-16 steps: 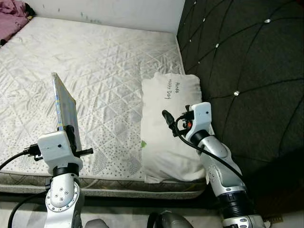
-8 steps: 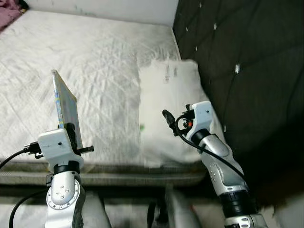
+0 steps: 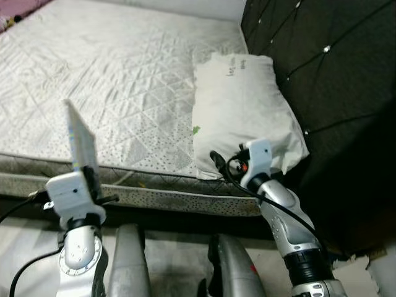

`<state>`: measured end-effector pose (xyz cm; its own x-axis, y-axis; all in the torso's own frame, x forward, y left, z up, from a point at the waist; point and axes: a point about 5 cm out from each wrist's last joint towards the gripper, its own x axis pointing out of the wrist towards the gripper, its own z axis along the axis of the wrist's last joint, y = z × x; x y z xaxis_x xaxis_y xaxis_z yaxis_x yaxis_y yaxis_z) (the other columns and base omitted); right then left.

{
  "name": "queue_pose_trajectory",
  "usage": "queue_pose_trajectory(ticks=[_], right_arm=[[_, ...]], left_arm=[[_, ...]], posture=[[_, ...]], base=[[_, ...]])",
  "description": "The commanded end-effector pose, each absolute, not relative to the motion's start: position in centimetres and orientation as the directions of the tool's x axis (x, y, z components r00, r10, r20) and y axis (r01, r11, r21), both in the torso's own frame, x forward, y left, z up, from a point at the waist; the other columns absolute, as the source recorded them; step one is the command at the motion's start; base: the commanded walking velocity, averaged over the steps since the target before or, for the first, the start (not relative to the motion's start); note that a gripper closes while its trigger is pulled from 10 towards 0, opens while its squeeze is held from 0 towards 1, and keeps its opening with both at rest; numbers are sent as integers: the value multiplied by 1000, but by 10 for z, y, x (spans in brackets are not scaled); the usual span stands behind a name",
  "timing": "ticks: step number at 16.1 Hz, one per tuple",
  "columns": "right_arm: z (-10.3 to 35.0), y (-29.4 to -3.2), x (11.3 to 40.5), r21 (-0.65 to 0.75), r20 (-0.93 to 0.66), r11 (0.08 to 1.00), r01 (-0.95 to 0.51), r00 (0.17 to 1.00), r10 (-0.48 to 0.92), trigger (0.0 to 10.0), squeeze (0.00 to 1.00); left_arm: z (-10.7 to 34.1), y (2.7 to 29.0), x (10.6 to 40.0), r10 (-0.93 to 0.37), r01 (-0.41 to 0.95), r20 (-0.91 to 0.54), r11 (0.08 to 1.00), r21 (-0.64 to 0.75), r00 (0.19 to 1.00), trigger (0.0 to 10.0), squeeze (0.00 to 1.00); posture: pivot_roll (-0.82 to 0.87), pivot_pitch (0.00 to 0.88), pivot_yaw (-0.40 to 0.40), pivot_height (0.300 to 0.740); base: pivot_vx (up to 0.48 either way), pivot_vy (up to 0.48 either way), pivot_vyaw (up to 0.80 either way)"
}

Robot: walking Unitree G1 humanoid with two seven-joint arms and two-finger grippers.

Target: Clean up the room

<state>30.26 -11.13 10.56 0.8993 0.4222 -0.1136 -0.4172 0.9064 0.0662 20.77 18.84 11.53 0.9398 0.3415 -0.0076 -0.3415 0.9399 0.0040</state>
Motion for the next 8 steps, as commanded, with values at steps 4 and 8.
queue_pose_trajectory(ticks=[4,8], right_arm=[[108,-116,305,47,-110,909,-413,903,416,10000,0],[109,-115,307,41,-109,910,-413,903,415,10000,0]], left_arm=[[128,180,213,315,-313,60,949,-35,947,10000,0],[129,178,216,297,-295,71,955,-40,952,10000,0]], posture=[[-13,65,-128,606],[-17,62,-128,606]], base=[[0,0,0],[0,71,0]])
